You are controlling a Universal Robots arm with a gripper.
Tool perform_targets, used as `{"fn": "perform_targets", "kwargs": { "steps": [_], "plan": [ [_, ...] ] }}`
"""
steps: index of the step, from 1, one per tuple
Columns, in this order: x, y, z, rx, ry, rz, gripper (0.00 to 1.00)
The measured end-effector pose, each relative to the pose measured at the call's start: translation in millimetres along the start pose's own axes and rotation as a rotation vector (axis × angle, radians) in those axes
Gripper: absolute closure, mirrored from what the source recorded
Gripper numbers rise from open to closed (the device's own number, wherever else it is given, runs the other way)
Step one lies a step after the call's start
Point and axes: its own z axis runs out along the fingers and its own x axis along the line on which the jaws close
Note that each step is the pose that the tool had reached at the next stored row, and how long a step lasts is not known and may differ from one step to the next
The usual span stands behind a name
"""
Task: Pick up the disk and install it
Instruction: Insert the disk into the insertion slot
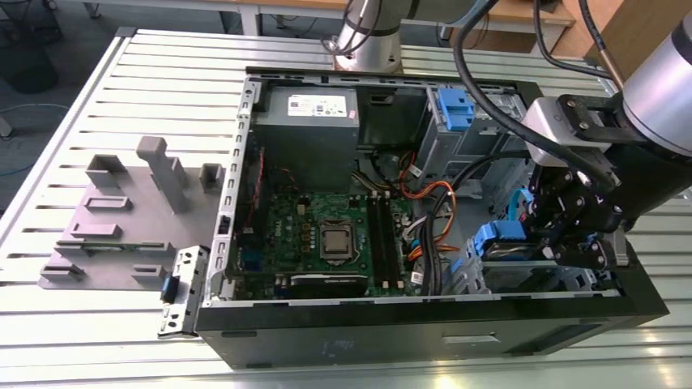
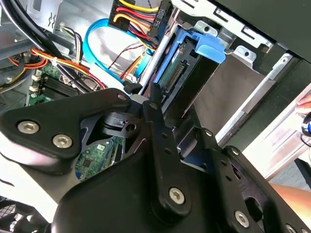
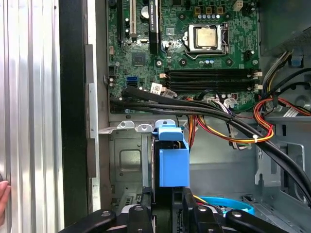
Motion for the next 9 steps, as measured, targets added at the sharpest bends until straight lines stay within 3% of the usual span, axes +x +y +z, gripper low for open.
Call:
{"fn": "perform_targets", "kwargs": {
  "steps": [4,7,9],
  "plan": [
    [0.0,0.0,0.1,-0.0001,-0.0001,0.0,0.64],
    [0.0,0.0,0.2,0.0,-0.0001,0.0,0.52],
    [0.0,0.0,0.2,0.0,-0.0001,0.0,0.52]
  ]
}}
